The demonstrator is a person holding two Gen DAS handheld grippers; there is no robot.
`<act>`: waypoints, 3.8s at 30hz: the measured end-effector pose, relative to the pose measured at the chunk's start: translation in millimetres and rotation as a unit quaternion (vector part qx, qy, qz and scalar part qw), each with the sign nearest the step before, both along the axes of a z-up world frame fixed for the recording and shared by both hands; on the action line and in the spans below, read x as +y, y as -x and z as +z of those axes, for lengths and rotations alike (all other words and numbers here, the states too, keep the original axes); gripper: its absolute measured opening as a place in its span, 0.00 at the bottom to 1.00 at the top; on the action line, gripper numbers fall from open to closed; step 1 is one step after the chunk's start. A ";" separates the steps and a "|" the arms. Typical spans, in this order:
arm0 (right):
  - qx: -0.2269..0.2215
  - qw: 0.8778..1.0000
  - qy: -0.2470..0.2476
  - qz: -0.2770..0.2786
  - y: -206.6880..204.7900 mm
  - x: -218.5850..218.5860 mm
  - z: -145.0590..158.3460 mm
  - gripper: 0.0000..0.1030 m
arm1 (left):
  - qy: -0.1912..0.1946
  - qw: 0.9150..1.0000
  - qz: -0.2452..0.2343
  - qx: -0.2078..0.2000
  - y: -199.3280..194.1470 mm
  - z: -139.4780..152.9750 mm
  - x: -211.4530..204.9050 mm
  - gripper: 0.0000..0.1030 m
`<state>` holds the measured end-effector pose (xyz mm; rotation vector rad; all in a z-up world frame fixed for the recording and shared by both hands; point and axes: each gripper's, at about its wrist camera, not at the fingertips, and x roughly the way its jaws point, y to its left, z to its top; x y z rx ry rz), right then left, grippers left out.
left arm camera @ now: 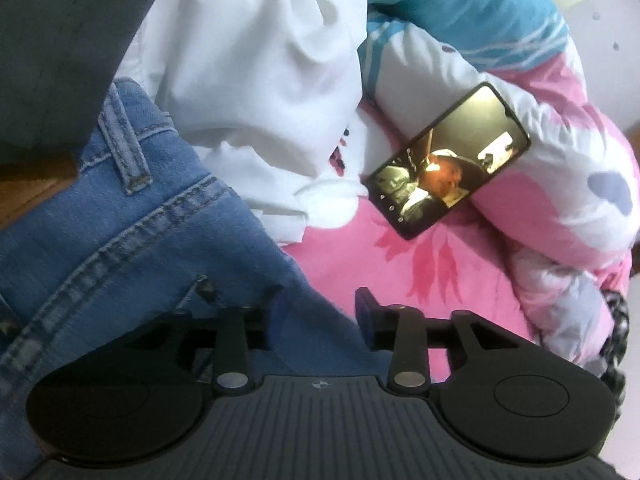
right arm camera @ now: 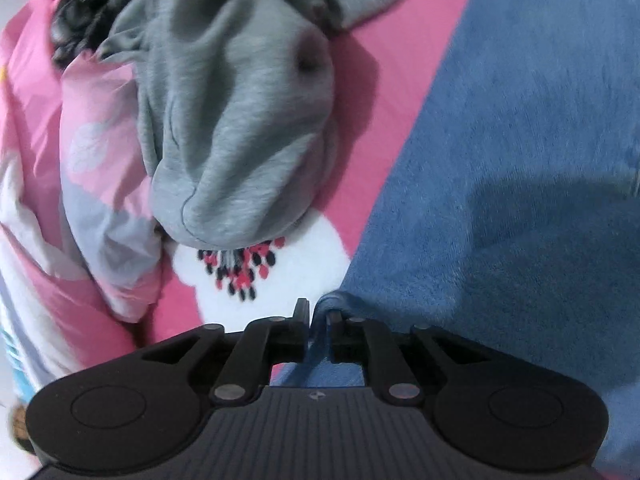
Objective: Fold clothes
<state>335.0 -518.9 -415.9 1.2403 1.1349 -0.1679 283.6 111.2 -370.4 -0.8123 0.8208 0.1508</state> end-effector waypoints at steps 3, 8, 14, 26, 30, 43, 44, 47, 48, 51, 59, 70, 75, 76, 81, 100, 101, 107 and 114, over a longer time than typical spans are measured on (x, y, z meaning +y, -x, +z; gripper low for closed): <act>0.008 0.999 0.005 0.052 4.6 -5.4 27.9 0.43 | -0.001 1.000 0.006 0.000 -0.3 3.2 -2.9 0.48; -0.029 0.986 0.091 0.140 39.3 -15.1 98.9 0.46 | -0.028 1.000 -0.002 0.008 -6.6 6.6 -12.1 0.53; -0.024 0.904 0.308 0.297 108.2 19.7 126.9 0.46 | -0.046 0.999 -0.022 0.006 -2.7 22.3 -27.9 0.53; -0.049 0.704 0.520 0.481 156.6 72.0 51.1 0.06 | -0.062 0.978 -0.198 0.010 36.1 55.8 -118.0 0.57; -0.054 0.727 0.532 0.430 138.4 44.0 89.0 0.03 | -0.083 0.952 -0.295 -0.005 46.5 56.6 -160.3 0.57; -0.071 0.867 0.481 0.106 -15.4 -125.0 135.7 0.43 | -0.136 0.928 -0.348 -0.007 39.4 45.9 -194.5 0.57; -0.072 0.872 0.478 0.078 -17.5 -130.8 131.6 0.51 | -0.138 0.929 -0.344 -0.007 40.1 46.7 -192.1 0.57; -0.075 0.893 0.443 0.027 -14.2 -136.6 119.9 0.51 | -0.145 0.931 -0.333 -0.011 42.6 48.5 -184.4 0.57; -0.077 0.909 0.409 0.022 -8.8 -133.6 116.5 0.51 | -0.148 0.933 -0.329 -0.011 44.2 48.2 -181.4 0.57; -0.089 0.959 0.270 0.019 14.9 -116.1 105.4 0.51 | -0.145 0.937 -0.318 -0.010 49.2 48.5 -174.1 0.57; -0.024 0.995 0.084 -0.047 77.2 -69.5 45.3 0.48 | -0.169 0.889 -0.417 -0.086 68.4 55.5 -204.3 0.57; -0.042 0.954 0.123 -0.270 141.6 -123.6 37.1 0.44 | -0.160 0.817 -0.541 -0.120 79.8 36.8 -271.9 0.56; -0.065 0.955 0.099 -0.273 142.6 -132.7 22.0 0.44 | -0.159 0.797 -0.569 -0.127 77.5 37.4 -287.3 0.56; -0.067 0.955 0.099 -0.273 141.0 -135.1 20.2 0.44 | -0.164 0.792 -0.574 -0.128 77.6 37.6 -290.5 0.56; -0.054 0.958 0.097 -0.264 131.9 -149.5 7.8 0.44 | -0.187 0.780 -0.585 -0.117 79.1 31.7 -300.1 0.56; -0.088 0.972 0.210 -0.058 76.9 -156.0 72.8 0.02 | -0.120 0.839 -0.530 -0.023 43.3 25.1 -263.6 0.56; -0.082 0.972 0.214 -0.053 75.0 -156.6 69.8 0.02 | -0.120 0.840 -0.528 -0.014 42.1 21.2 -262.2 0.56; 0.011 0.964 0.263 -0.044 83.6 -173.4 29.3 0.05 | -0.136 0.840 -0.525 0.014 42.6 1.2 -261.6 0.56; -0.081 0.952 0.288 -0.064 107.1 -153.0 80.1 0.08 | -0.126 0.852 -0.508 0.013 42.7 -1.6 -259.2 0.56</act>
